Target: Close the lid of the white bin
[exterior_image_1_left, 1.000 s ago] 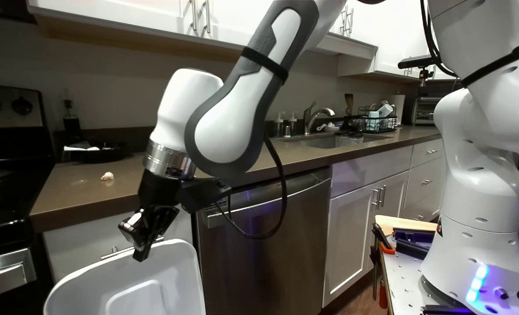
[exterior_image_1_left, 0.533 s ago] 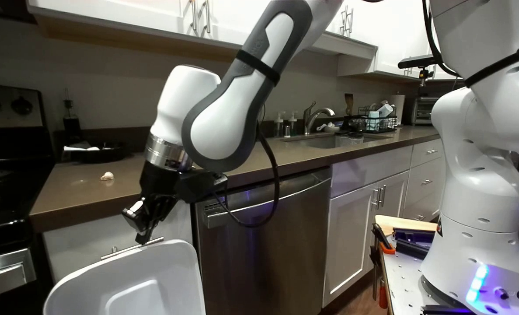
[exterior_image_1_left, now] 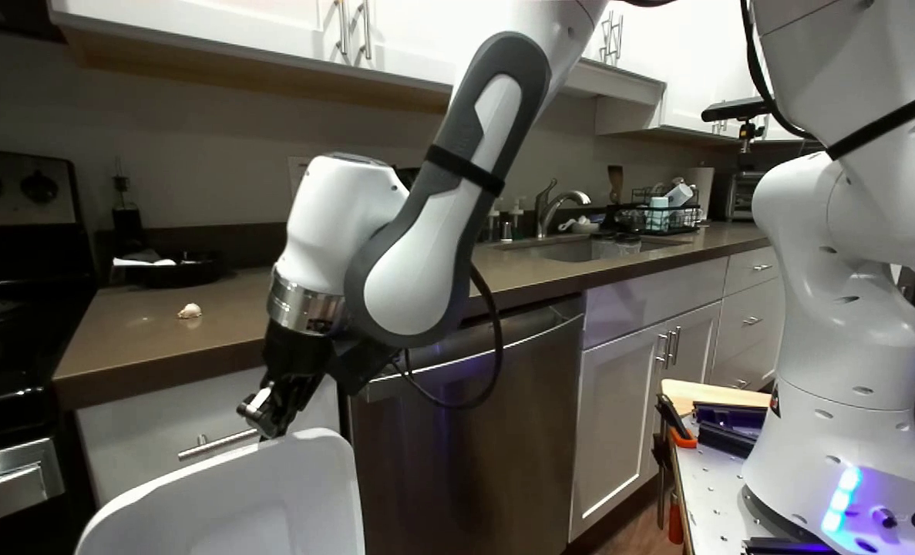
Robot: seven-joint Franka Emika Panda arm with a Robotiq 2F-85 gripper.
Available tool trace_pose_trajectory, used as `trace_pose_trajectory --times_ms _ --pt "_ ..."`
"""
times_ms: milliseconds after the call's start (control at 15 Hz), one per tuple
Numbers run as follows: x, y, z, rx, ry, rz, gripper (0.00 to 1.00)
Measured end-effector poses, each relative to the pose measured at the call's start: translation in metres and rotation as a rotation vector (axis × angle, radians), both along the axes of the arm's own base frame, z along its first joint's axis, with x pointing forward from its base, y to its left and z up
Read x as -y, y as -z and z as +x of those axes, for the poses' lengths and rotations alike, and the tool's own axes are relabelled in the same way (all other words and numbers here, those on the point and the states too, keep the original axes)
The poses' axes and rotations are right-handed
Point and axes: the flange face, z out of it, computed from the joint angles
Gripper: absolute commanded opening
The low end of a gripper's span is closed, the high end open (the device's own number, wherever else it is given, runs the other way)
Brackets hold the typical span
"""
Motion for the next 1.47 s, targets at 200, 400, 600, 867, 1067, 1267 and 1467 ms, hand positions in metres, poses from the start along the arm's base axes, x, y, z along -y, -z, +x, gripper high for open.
trace_pose_trajectory --times_ms 200,400,600,867,1067,1267,1467 --pt "-0.031 0.015 -0.024 -0.071 0.01 0.081 0.06" --pt "-0.065 0.028 -0.055 -0.154 0.006 0.156 0.06" --pt "-0.083 0.056 -0.09 -0.239 -0.02 0.164 0.06" --pt "-0.08 0.107 -0.128 -0.32 -0.035 0.134 0.06" --pt "-0.079 0.144 -0.151 -0.361 -0.034 0.135 0.06" --pt "-0.09 0.176 -0.175 -0.387 -0.043 0.165 0.06" --pt "-0.107 0.203 -0.194 -0.413 -0.05 0.203 0.06"
